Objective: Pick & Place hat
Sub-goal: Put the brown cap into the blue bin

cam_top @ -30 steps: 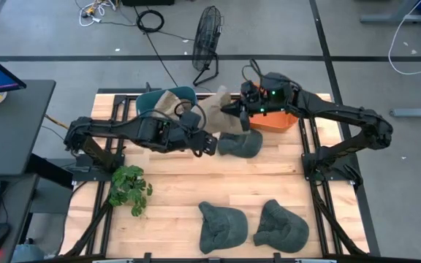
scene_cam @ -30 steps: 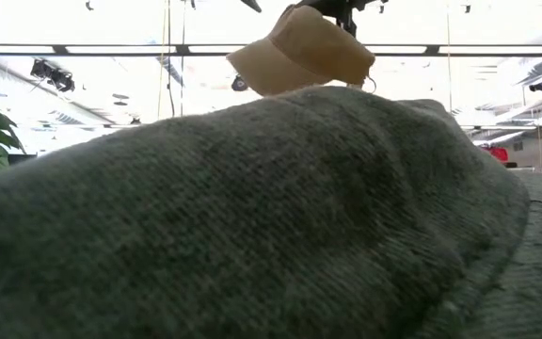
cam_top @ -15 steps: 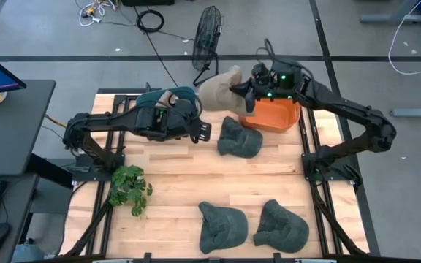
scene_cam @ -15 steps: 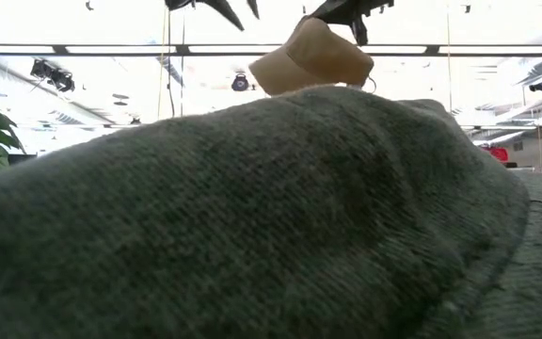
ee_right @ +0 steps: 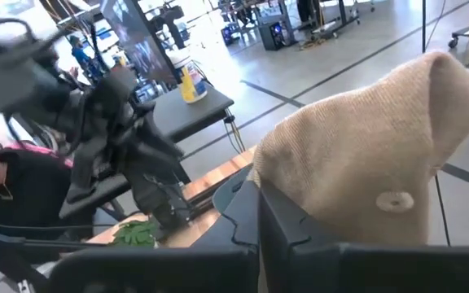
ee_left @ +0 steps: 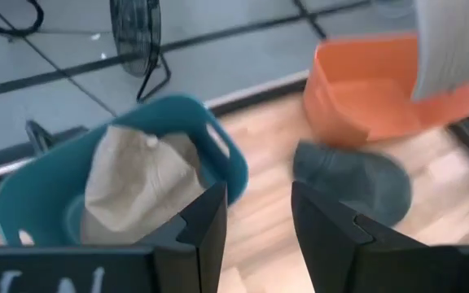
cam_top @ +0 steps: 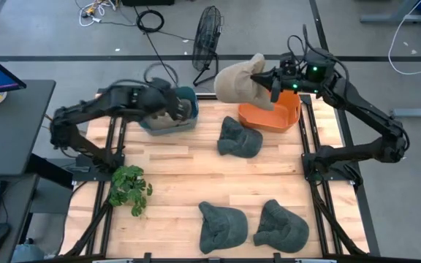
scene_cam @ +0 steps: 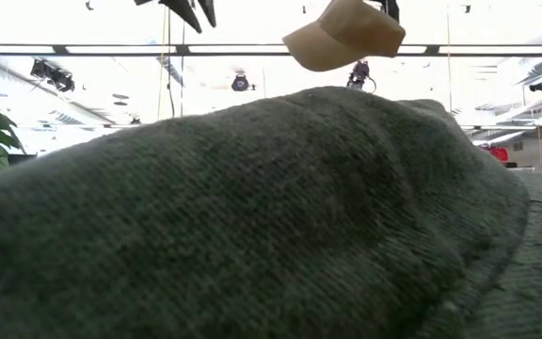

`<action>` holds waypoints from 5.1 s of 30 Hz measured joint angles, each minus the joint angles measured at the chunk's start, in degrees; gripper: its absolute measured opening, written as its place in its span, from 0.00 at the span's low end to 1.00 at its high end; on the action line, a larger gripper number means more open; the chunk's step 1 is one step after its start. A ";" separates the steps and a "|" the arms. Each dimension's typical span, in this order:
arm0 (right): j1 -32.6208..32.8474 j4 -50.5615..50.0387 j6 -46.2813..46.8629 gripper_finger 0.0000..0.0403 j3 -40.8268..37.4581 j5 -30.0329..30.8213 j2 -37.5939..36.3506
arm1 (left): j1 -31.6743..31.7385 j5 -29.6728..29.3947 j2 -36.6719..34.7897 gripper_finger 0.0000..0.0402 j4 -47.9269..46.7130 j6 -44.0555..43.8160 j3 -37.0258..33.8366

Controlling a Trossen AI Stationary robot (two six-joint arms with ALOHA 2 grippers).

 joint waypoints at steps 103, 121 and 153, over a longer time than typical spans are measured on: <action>4.04 -18.45 -14.82 0.55 -0.07 6.19 6.93 | 13.88 17.77 -27.39 0.03 64.86 -1.16 -53.03; 4.05 -18.10 -13.29 0.53 -0.07 6.10 6.93 | 19.18 19.02 -29.27 0.03 50.23 -9.45 -61.64; 4.07 -18.23 -14.59 0.53 -0.07 -0.44 6.93 | 22.57 19.64 -28.74 0.40 35.42 -0.96 -45.92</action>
